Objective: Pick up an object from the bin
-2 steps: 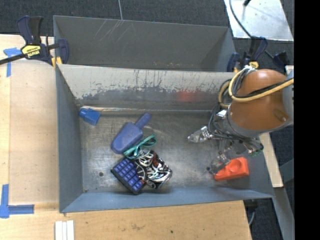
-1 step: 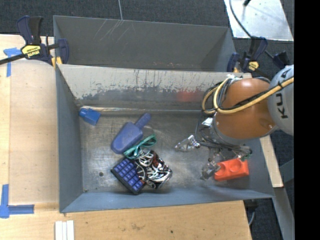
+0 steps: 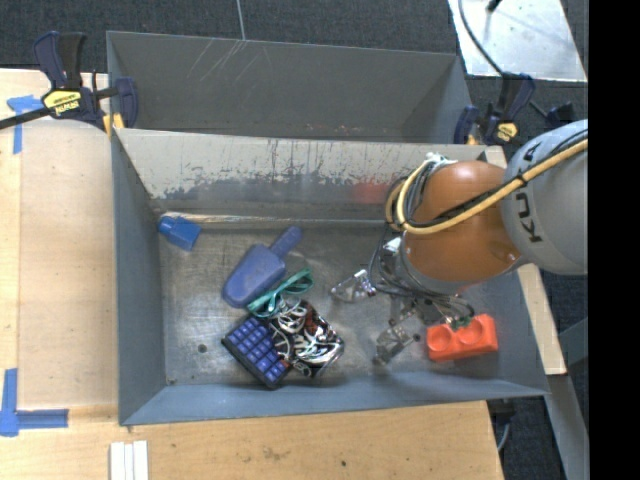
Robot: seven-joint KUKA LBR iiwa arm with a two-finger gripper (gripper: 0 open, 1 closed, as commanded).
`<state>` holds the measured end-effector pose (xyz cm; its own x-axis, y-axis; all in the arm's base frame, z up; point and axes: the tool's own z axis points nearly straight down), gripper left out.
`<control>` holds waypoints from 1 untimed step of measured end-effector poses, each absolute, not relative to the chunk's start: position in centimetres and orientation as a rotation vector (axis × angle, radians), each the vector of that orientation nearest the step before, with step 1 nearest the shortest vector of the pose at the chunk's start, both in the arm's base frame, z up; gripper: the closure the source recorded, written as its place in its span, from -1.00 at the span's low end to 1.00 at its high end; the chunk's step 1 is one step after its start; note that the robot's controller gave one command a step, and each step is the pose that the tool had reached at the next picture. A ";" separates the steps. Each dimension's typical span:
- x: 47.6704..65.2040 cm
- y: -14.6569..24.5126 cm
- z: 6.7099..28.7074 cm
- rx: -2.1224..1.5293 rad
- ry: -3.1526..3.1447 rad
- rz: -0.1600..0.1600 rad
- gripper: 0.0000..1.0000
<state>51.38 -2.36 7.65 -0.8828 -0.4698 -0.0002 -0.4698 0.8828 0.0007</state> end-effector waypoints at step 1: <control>54.4 -1.5 7.4 -0.805 3.039 0.000 -1.00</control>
Offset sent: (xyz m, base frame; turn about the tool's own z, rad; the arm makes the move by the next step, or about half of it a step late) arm 0.0429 0.0684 0.0456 0.0901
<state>54.42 -1.54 7.44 -0.8690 -0.4948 0.0022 -0.4948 0.8690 0.0006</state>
